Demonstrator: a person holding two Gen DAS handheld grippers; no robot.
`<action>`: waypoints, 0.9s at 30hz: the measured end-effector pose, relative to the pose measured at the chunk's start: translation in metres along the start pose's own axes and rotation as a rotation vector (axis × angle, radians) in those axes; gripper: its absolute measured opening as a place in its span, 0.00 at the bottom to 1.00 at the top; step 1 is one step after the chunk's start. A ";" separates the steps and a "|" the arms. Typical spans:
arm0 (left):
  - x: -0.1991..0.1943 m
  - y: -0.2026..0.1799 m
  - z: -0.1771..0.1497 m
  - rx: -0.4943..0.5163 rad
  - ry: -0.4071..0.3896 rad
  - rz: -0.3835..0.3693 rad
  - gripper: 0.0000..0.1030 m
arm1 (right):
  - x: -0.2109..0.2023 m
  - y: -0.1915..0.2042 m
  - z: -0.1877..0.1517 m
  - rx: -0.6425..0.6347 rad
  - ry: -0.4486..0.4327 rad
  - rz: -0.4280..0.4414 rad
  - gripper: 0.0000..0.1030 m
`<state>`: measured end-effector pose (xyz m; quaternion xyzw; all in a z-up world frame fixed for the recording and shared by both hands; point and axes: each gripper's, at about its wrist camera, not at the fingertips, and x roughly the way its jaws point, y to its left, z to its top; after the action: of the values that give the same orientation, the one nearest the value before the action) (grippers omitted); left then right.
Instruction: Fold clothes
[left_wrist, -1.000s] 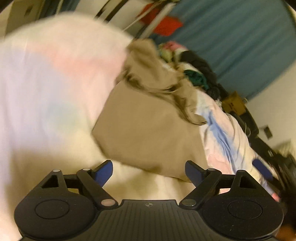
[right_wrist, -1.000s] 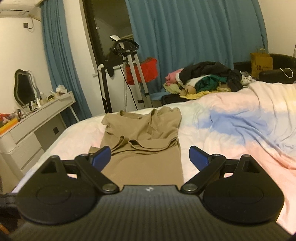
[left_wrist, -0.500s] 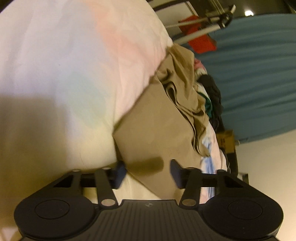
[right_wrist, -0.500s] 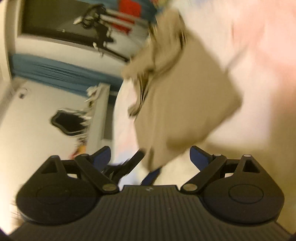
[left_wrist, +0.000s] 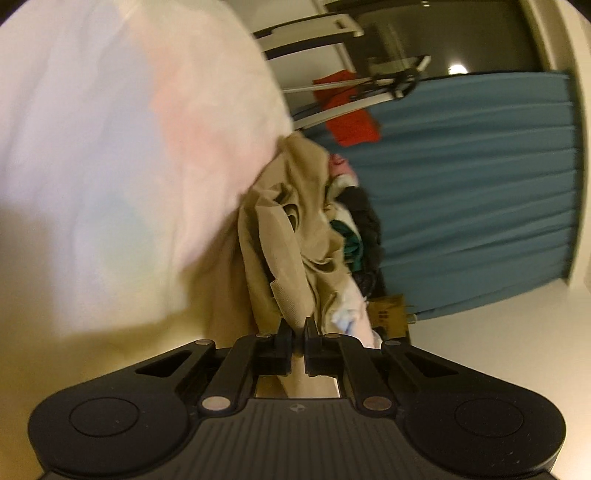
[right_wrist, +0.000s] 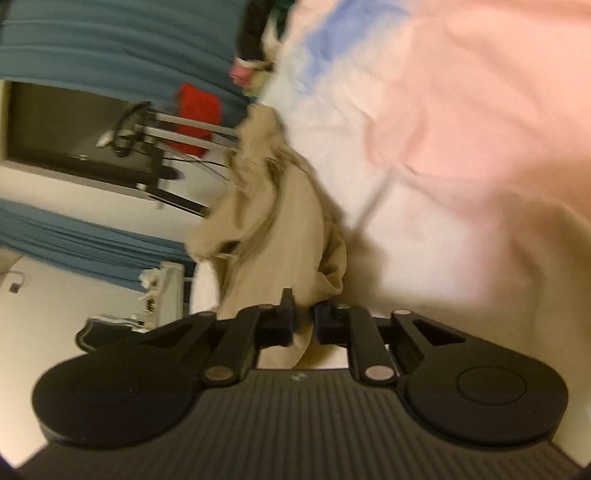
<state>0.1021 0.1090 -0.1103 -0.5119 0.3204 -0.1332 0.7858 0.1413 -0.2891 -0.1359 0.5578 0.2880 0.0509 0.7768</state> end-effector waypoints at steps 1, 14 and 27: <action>-0.006 -0.004 -0.001 0.010 -0.003 -0.013 0.05 | -0.007 0.006 0.000 -0.019 -0.007 0.016 0.10; -0.132 -0.050 -0.077 0.136 -0.055 -0.095 0.05 | -0.177 0.051 -0.072 -0.380 -0.090 0.075 0.10; -0.038 -0.106 -0.026 0.260 -0.044 0.041 0.06 | -0.146 0.082 -0.022 -0.319 -0.129 0.002 0.10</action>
<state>0.0689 0.0643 -0.0087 -0.4018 0.2933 -0.1463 0.8550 0.0292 -0.2988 -0.0098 0.4298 0.2252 0.0609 0.8723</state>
